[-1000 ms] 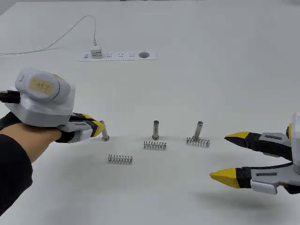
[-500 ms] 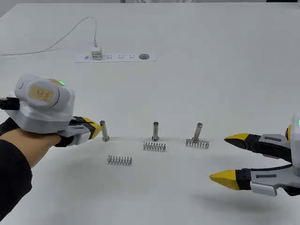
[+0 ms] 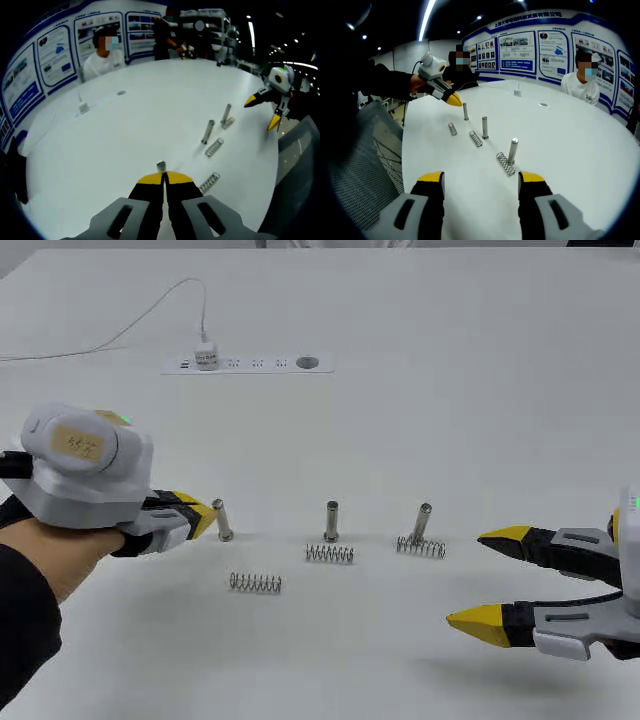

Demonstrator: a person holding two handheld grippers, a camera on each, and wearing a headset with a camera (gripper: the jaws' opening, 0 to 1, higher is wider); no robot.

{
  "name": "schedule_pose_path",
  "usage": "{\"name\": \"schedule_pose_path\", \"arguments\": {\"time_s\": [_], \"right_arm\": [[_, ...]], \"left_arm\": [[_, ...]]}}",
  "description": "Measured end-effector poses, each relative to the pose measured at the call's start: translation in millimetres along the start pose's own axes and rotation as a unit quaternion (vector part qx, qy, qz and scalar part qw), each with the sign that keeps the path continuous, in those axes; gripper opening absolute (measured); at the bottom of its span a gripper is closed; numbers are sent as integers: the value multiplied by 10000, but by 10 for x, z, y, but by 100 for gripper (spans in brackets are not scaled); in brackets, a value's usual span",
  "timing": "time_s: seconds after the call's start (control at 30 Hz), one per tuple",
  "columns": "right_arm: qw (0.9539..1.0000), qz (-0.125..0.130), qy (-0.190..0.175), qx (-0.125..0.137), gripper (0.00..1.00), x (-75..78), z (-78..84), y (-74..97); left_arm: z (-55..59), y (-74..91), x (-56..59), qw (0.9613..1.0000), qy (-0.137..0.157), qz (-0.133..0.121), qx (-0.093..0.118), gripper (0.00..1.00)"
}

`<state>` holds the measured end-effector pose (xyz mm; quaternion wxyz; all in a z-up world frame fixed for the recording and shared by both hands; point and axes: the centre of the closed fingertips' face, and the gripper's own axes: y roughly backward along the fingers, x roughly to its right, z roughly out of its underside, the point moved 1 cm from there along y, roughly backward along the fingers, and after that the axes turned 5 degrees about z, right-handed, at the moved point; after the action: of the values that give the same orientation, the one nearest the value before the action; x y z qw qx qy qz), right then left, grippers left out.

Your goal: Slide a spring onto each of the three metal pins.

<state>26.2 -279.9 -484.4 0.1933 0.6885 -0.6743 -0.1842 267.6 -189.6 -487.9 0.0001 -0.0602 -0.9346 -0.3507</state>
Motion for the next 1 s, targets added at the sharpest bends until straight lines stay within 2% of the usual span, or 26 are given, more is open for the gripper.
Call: {"name": "schedule_pose_path", "arguments": {"time_s": [0.27, 0.37, 0.6, 0.7, 0.8, 0.83, 1.0], "right_arm": [[10000, -28, 4, -15, 61, -16, 1, -21], [10000, -34, 6, -9, 61, -15, -6, -23], [10000, -39, 6, -22, 61, -17, -1, -15], [10000, -31, -6, -43, 61, -14, 13, -11], [10000, -31, -8, -43, 61, -17, 13, -10], [10000, -32, -13, -47, 61, -19, 15, -10], [10000, -33, -13, -50, 61, -29, 10, -12]], "left_arm": [[23, 90, 64, 9999, -90, 71, 47, 1], [26, 100, 133, 9994, -230, 229, 115, 4], [92, 63, 317, 9961, -478, 731, 118, 11], [93, 51, 395, 9936, -624, 931, 126, 12], [106, 31, 491, 9891, -803, 1234, 110, 16], [125, 20, 532, 9864, -899, 1371, 81, 18], [193, -43, 597, 9801, -1212, 1573, -60, 19]]}}
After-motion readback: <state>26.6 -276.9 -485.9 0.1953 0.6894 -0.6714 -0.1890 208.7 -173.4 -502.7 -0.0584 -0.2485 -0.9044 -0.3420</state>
